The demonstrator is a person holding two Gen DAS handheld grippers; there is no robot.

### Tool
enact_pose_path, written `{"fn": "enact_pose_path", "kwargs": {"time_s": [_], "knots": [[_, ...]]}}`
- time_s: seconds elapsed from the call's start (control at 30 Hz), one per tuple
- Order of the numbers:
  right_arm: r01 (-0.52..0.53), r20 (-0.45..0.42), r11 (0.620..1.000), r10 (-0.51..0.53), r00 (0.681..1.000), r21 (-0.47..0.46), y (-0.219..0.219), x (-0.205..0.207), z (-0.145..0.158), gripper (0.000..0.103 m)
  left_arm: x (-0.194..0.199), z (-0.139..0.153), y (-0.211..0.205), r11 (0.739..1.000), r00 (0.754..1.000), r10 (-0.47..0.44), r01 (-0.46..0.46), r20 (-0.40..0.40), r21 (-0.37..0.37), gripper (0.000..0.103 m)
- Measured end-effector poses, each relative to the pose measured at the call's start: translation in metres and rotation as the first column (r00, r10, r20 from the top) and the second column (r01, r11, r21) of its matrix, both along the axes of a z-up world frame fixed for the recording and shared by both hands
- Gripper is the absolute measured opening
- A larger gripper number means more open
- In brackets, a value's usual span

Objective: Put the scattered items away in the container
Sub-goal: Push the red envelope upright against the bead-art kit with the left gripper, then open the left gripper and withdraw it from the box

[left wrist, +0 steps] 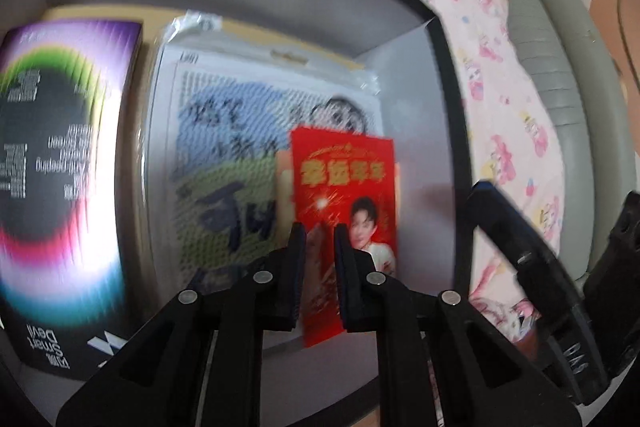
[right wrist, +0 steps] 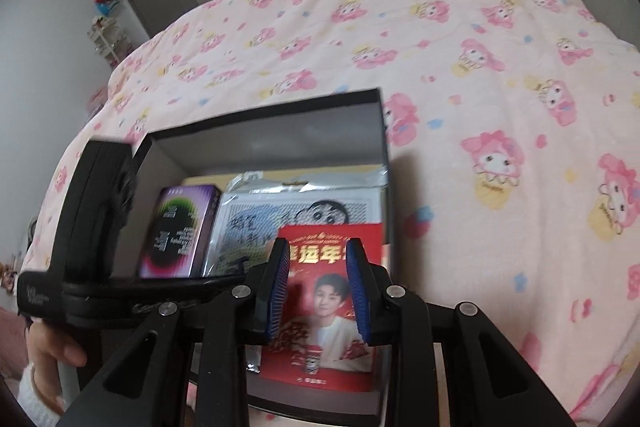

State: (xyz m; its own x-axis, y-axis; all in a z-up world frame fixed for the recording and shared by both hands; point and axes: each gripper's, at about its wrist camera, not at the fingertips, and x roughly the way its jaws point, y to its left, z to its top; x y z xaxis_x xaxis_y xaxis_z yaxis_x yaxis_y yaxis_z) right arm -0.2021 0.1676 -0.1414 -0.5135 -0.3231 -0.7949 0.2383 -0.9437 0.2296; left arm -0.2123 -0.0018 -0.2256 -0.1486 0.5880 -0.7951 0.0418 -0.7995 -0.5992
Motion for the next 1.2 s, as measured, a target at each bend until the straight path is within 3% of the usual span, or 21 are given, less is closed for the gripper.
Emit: {"fn": "enact_pose_path", "kwargs": {"time_s": [0.1, 0.17, 0.27, 0.4, 0.53, 0.67, 0.73, 0.8, 0.9, 0.97, 1.03, 1.1, 1.2], "knots": [[-0.011, 0.012, 1.0, 0.01, 1.0, 0.006, -0.004, 0.0, -0.002, 0.026, -0.002, -0.008, 0.01, 0.999, 0.999, -0.02, 0.019, 0.025, 0.04, 0.013], [-0.016, 0.026, 1.0, 0.016, 1.0, 0.012, -0.006, 0.0, -0.005, 0.026, -0.004, -0.006, 0.018, 0.999, 0.999, -0.029, 0.029, 0.012, 0.022, 0.014], [-0.004, 0.027, 1.0, 0.003, 1.0, 0.021, -0.005, 0.002, -0.006, 0.026, -0.003, -0.009, 0.019, 0.994, 0.998, -0.044, 0.04, 0.037, 0.099, 0.014], [0.019, 0.016, 0.999, -0.02, 1.0, 0.027, 0.0, 0.002, -0.004, 0.026, 0.001, 0.001, 0.02, 0.999, 0.999, -0.036, 0.037, -0.016, 0.018, 0.014], [0.033, 0.014, 0.999, -0.034, 0.999, 0.038, 0.005, -0.001, -0.004, 0.026, 0.001, 0.003, 0.013, 0.998, 1.0, -0.005, 0.004, -0.013, -0.066, 0.025], [0.009, 0.008, 0.997, -0.01, 1.0, 0.071, -0.005, 0.0, -0.006, 0.026, -0.001, 0.004, 0.022, 0.997, 1.0, -0.026, 0.025, -0.013, -0.075, 0.034], [0.001, 0.007, 0.997, -0.002, 1.0, 0.075, -0.008, 0.002, -0.006, 0.026, -0.003, 0.005, 0.027, 0.999, 0.999, -0.045, 0.045, -0.011, -0.007, 0.035], [0.001, 0.013, 0.998, -0.002, 1.0, 0.066, -0.008, 0.004, -0.005, 0.026, -0.003, 0.008, 0.031, 0.999, 0.999, -0.037, 0.037, -0.01, 0.002, 0.035], [0.013, 0.003, 0.997, -0.013, 1.0, 0.08, -0.009, 0.006, -0.002, 0.026, 0.006, 0.03, 0.048, 0.992, 0.99, -0.035, 0.019, -0.134, -0.125, 0.036], [0.017, -0.006, 0.995, -0.016, 1.0, 0.097, -0.01, 0.007, 0.002, 0.027, 0.011, 0.05, 0.05, 0.981, 0.976, -0.039, -0.004, -0.214, -0.194, 0.042], [0.019, -0.027, 0.992, -0.016, 1.0, 0.123, -0.013, 0.01, 0.009, 0.033, 0.011, 0.071, 0.046, 0.965, 0.959, -0.026, -0.049, -0.282, -0.257, 0.056], [0.045, -0.057, 0.991, -0.038, 0.998, 0.124, -0.012, 0.013, 0.021, 0.044, 0.012, 0.088, 0.05, 0.944, 0.931, -0.008, -0.113, -0.364, -0.309, 0.061], [0.07, -0.092, 0.992, -0.06, 0.994, 0.103, -0.011, 0.02, 0.042, 0.054, 0.029, 0.114, 0.013, 0.927, 0.899, 0.007, -0.17, -0.438, -0.333, 0.071]]}}
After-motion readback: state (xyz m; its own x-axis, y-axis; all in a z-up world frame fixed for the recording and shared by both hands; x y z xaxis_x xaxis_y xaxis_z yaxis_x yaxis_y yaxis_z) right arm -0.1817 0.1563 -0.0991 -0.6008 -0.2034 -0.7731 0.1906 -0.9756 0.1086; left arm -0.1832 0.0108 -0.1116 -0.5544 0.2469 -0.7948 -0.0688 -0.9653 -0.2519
